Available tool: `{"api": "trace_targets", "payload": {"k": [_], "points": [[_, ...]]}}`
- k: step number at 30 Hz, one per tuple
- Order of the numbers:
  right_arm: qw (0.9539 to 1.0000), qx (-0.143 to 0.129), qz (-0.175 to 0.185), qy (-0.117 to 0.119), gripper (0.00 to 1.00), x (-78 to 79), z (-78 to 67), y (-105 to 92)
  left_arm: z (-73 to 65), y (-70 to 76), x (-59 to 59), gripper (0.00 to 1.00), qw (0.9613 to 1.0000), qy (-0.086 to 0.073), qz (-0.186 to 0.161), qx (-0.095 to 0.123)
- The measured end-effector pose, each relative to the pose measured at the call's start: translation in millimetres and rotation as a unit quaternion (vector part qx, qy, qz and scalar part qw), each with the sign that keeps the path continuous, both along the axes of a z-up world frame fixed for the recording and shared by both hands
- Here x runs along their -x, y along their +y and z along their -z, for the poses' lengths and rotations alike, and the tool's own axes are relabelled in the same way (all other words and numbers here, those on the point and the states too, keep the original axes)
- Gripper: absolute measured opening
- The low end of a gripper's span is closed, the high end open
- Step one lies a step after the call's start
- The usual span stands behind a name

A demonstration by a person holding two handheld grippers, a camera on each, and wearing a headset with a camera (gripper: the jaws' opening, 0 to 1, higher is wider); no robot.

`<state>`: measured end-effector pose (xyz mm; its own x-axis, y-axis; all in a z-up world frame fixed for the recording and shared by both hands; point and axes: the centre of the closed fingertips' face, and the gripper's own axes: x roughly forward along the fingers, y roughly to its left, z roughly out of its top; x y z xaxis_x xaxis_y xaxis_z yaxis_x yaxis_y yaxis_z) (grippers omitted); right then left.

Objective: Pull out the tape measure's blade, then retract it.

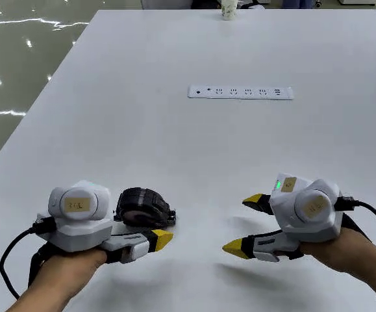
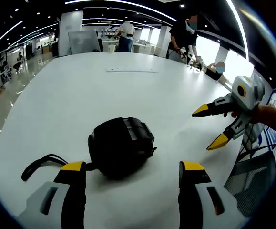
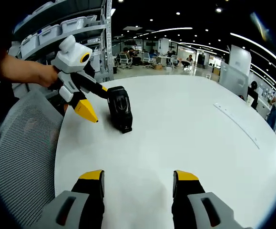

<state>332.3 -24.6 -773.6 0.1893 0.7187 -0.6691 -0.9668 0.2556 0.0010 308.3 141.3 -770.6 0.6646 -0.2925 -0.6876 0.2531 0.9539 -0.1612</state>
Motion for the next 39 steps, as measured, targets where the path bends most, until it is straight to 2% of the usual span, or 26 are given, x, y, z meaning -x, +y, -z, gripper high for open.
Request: {"api": "trace_targets", "payload": {"k": [4, 10, 14, 17, 18, 22, 27, 30, 36, 39], "points": [[0.9999, -0.004, 0.016, -0.002, 0.58, -0.1, -2.3, -11.0, -1.7, 1.4, 3.1, 0.77, 1.0, -0.006, 0.003, -0.001], [0.9994, -0.009, 0.033, -0.004, 0.61, 4.1, -3.5, -24.1, -5.6, 0.6, 5.3, 0.78, 0.9995, -0.027, 0.015, 0.0], [0.9988, -0.01, 0.048, -0.004, 0.63, 7.1, -3.1, -32.7, -6.3, 2.9, 9.0, 0.78, 0.9991, -0.032, 0.023, -0.012], [0.998, -0.018, 0.061, -0.004, 0.64, 8.9, -4.7, -37.8, -10.8, 2.2, 10.6, 0.79, 0.9985, -0.044, 0.03, -0.008], [0.9977, -0.021, 0.065, -0.006, 0.65, 10.0, -5.9, -39.2, -13.8, 1.0, 10.7, 0.79, 0.9979, -0.053, 0.036, -0.006], [0.9964, -0.033, 0.077, -0.009, 0.67, 12.3, -10.1, -42.4, -18.2, -0.6, 13.4, 0.8, 0.9966, -0.066, 0.048, -0.006], [0.9944, -0.05, 0.093, -0.01, 0.7, 15.6, -13.5, -47.6, -25.3, -4.2, 16.9, 0.82, 0.9932, -0.092, 0.072, -0.011], [0.9935, -0.056, 0.098, -0.01, 0.72, 18.8, -14.0, -50.3, -25.3, -6.0, 21.2, 0.83, 0.9923, -0.091, 0.083, -0.014], [0.9908, -0.08, 0.109, -0.011, 0.77, 26.5, -18.3, -52.5, -31.8, -4.9, 25.1, 0.86, 0.9903, -0.109, 0.087, -0.003], [0.9902, -0.086, 0.109, -0.012, 0.79, 29.8, -19.3, -53.3, -33.0, -3.7, 28.2, 0.86, 0.9896, -0.109, 0.094, -0.007]]}}
